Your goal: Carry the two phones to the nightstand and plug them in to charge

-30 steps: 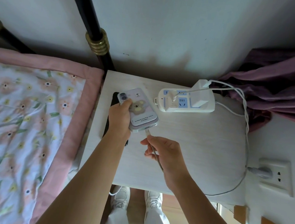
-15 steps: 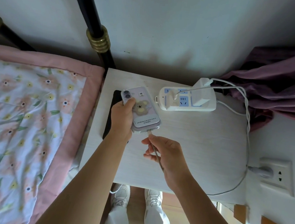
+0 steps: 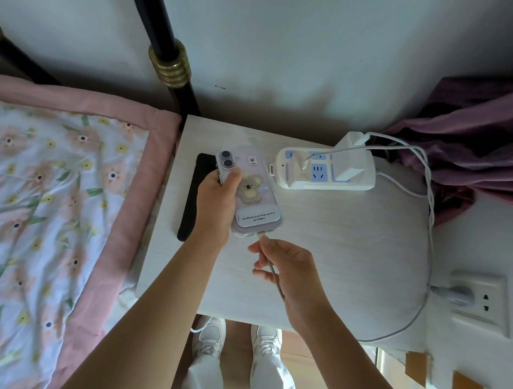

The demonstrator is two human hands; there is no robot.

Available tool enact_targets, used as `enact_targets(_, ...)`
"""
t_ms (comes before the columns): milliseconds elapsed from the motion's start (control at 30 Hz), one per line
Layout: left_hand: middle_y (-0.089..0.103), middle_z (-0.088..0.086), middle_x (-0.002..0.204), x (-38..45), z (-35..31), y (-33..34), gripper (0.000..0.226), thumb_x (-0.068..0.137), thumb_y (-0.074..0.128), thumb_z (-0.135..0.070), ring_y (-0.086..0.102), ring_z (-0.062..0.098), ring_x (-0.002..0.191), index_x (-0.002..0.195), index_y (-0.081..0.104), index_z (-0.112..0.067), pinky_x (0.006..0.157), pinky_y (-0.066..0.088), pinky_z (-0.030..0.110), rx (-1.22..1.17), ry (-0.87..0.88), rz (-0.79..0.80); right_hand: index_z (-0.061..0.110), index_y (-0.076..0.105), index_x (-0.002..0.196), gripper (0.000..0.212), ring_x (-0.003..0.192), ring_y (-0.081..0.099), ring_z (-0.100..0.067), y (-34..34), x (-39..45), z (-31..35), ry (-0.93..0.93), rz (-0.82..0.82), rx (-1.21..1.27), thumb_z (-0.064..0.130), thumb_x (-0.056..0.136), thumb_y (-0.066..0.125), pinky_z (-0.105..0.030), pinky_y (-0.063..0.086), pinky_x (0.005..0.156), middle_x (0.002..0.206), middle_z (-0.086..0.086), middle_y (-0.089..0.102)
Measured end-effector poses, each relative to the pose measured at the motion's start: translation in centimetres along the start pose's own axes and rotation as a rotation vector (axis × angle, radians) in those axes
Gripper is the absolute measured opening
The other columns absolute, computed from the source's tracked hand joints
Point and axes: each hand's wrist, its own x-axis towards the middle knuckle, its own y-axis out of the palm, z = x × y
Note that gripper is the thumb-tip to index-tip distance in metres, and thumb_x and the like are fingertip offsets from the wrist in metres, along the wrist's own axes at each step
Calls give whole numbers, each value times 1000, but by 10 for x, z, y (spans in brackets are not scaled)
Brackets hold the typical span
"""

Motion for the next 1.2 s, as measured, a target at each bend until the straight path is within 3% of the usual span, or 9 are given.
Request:
enact_targets(200, 70, 8, 96, -4, 11, -3, 22, 90, 57, -29, 70, 22, 85, 102, 61, -10, 78, 56, 41, -8, -26, 77, 22, 73, 74, 21, 67, 53, -10, -4, 4, -15, 24, -86, -106, 20, 90, 61, -25, 45, 66, 67, 1, 62)
enact_targets(333, 68, 15, 110, -9, 26, -4, 48, 81, 62, -42, 68, 29, 98, 116, 55, -10, 88, 54, 48, 40, -120, 189, 23, 69, 66, 22, 62, 56, -12, -8, 5, -30, 75, -225, -91, 7, 81, 70, -16, 46, 58, 68, -5, 68)
enact_targets(467, 68, 15, 108, -11, 39, -1, 29, 91, 59, -29, 67, 30, 100, 112, 57, -9, 91, 53, 47, 138, -160, 159, 26, 70, 59, 23, 63, 65, -16, -9, 9, -48, 56, -325, -234, 9, 73, 77, -33, 55, 75, 66, -4, 74)
enact_targets(533, 69, 14, 103, -10, 40, -2, 25, 91, 59, -27, 67, 29, 97, 106, 59, -8, 83, 54, 38, 195, -127, 134, 24, 71, 60, 18, 66, 68, -20, -6, 11, -53, 41, -345, -272, 12, 70, 79, -34, 55, 71, 65, -5, 73)
enact_targets(633, 64, 5, 83, -10, 38, -1, 28, 91, 55, -37, 61, 20, 77, 91, 57, -8, 61, 44, 25, 525, -6, 95, 19, 74, 67, 9, 63, 67, -13, -4, 15, -60, 7, -384, -332, 22, 68, 82, -22, 50, 58, 63, 4, 71)
enact_targets(800, 52, 4, 77, -13, 28, 1, 47, 96, 34, -50, 49, 20, 68, 90, 55, -8, 56, 33, 29, 1348, 204, 14, 20, 67, 68, 17, 62, 62, -9, 3, 18, -69, -35, -477, -546, 35, 71, 76, -21, 42, 54, 64, 10, 67)
enact_targets(933, 39, 0, 60, -8, 19, 1, 48, 99, 27, -48, 47, 20, 66, 79, 52, -12, 55, 31, 29, 1597, 258, 129, 16, 66, 69, 26, 64, 60, -15, 4, 21, -72, -98, -505, -664, 40, 71, 75, -23, 39, 52, 68, 6, 68)
enact_targets(1067, 34, 0, 56, -8, 15, 2, 40, 103, 28, -35, 46, 19, 61, 85, 58, -16, 47, 25, 26, 1802, 342, 198, 16, 64, 69, 30, 67, 60, -19, 1, 23, -66, -126, -466, -765, 45, 71, 74, -20, 34, 47, 73, 3, 68)
enact_targets(1200, 34, -2, 55, -8, 9, -3, 45, 102, 28, -37, 38, 15, 51, 72, 53, -14, 46, 19, 26, 1837, 381, 172, 27, 54, 58, 26, 74, 65, -18, -4, 21, -53, -98, -370, -860, 43, 71, 71, -25, 47, 61, 76, 7, 71)
